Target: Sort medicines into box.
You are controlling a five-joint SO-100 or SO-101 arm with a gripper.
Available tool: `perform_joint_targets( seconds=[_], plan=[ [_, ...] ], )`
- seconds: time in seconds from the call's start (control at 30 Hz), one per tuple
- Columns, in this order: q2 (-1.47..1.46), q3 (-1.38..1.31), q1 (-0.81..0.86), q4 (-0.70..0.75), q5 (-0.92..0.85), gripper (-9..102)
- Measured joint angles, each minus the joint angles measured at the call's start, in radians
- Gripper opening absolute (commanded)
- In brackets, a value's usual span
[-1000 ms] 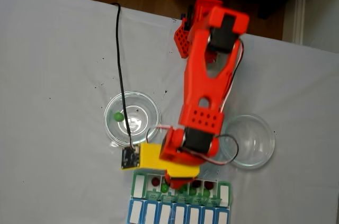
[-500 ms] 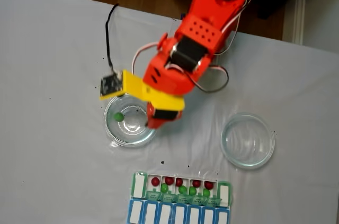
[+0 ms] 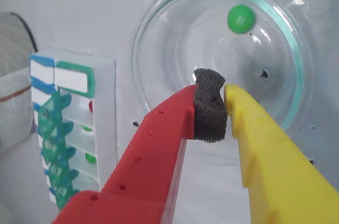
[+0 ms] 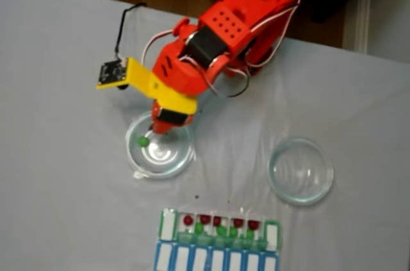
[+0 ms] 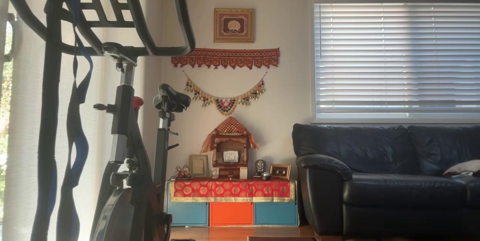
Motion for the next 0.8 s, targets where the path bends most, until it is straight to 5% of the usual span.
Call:
perform_joint_targets(
  seconds=[0.8],
  plan=[
    [-0.287,0.067,-0.025,-0.21,-0.037,4]
  ],
)
